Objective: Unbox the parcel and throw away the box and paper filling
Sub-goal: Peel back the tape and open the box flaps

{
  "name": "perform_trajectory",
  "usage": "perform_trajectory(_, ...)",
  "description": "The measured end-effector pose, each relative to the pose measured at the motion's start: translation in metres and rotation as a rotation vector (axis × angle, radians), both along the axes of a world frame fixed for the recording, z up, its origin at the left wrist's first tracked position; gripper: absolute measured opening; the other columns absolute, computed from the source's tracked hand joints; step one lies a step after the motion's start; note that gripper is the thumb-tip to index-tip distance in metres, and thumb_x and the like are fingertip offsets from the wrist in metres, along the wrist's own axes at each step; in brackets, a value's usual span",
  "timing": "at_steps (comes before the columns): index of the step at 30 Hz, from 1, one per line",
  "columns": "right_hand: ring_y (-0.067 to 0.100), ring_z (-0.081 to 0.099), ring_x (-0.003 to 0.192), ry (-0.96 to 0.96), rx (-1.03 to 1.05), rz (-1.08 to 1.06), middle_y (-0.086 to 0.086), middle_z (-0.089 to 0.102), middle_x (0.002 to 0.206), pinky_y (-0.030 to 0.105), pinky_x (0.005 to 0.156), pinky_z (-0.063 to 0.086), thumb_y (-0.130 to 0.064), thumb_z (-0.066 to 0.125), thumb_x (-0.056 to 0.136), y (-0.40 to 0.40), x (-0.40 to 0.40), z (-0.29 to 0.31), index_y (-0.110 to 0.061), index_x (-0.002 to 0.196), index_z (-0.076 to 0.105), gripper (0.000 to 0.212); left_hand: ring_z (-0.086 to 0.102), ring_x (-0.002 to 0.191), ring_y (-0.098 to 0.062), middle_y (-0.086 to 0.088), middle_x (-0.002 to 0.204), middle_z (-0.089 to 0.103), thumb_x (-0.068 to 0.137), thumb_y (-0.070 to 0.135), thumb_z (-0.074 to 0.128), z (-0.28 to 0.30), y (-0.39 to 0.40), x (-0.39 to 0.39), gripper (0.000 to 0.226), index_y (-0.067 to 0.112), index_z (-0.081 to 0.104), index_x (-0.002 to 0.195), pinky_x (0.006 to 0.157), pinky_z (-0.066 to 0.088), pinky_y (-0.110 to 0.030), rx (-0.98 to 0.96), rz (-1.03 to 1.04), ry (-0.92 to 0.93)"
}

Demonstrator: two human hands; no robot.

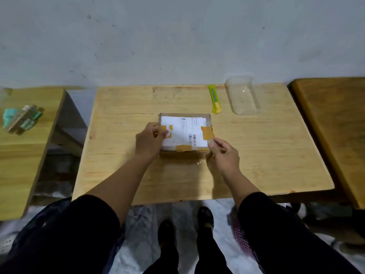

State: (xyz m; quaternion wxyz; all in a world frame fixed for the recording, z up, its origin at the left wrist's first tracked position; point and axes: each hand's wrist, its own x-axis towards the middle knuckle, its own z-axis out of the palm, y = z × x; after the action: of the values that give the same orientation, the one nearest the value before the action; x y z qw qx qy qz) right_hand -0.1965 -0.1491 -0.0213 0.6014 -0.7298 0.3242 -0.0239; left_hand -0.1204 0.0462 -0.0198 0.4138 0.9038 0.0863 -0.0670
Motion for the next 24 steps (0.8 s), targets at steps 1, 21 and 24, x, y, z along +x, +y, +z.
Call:
perform_trajectory(1,0.008,0.060,0.088,-0.016,-0.012,0.008,0.005,0.067,0.108,0.018,0.089,0.046,-0.017,0.067,0.083,0.001,-0.005,0.002,-0.013,0.119,0.061,0.037,0.057,0.112,-0.024,-0.006,0.125,0.062,0.080,0.038,0.067,-0.002,0.000,-0.006,0.060,0.018,0.045,0.133,0.088,0.042,-0.026,-0.040,-0.067,0.000)
perform_trajectory(21,0.015,0.048,0.122,-0.080,-0.247,0.163,-0.002,0.049,0.132,0.037,0.106,0.042,-0.010,0.075,0.074,0.005,-0.014,-0.010,-0.015,0.099,0.073,0.026,0.045,0.126,-0.020,-0.005,0.142,0.046,0.068,0.033,0.080,-0.016,0.000,-0.033,0.104,0.024,0.014,0.147,0.097,0.037,-0.024,-0.121,-0.200,-0.022)
perform_trajectory(24,0.012,0.049,0.117,-0.094,-0.245,0.125,-0.001,0.052,0.127,0.037,0.105,0.043,-0.009,0.074,0.075,0.008,-0.011,-0.008,-0.015,0.092,0.074,0.018,0.045,0.126,-0.020,-0.005,0.142,0.046,0.068,0.031,0.080,-0.017,0.000,-0.033,0.103,0.024,0.015,0.147,0.097,0.036,-0.023,-0.135,-0.186,-0.030)
